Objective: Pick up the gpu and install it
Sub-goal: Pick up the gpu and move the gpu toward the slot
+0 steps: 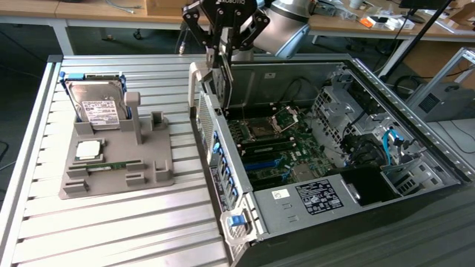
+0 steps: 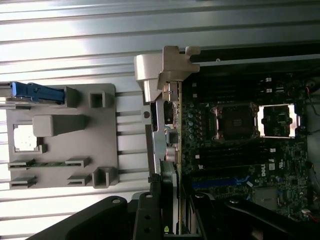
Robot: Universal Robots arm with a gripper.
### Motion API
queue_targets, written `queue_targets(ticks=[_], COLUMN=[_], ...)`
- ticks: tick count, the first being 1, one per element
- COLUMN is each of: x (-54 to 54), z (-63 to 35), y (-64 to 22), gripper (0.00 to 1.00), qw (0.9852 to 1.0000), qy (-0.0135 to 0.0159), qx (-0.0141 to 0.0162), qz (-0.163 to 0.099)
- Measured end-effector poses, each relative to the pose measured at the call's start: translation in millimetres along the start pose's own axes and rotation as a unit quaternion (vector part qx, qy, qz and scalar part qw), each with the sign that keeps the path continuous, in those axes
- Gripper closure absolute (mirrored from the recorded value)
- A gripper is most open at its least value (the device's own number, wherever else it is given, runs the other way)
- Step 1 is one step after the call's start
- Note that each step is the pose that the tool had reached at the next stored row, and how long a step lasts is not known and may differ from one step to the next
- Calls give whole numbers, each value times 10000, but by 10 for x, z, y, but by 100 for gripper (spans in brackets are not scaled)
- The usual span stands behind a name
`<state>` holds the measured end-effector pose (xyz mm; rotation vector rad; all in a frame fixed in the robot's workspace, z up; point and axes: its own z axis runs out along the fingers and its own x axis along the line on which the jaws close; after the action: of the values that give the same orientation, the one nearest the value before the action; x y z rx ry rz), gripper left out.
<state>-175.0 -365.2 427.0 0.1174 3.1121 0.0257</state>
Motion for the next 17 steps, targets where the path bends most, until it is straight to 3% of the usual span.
queue_targets(ticks=[17], x=[-67], z=[2], y=[5], gripper=[73], qw=[10000], qy=[-2], qx=[20], qz=[0])
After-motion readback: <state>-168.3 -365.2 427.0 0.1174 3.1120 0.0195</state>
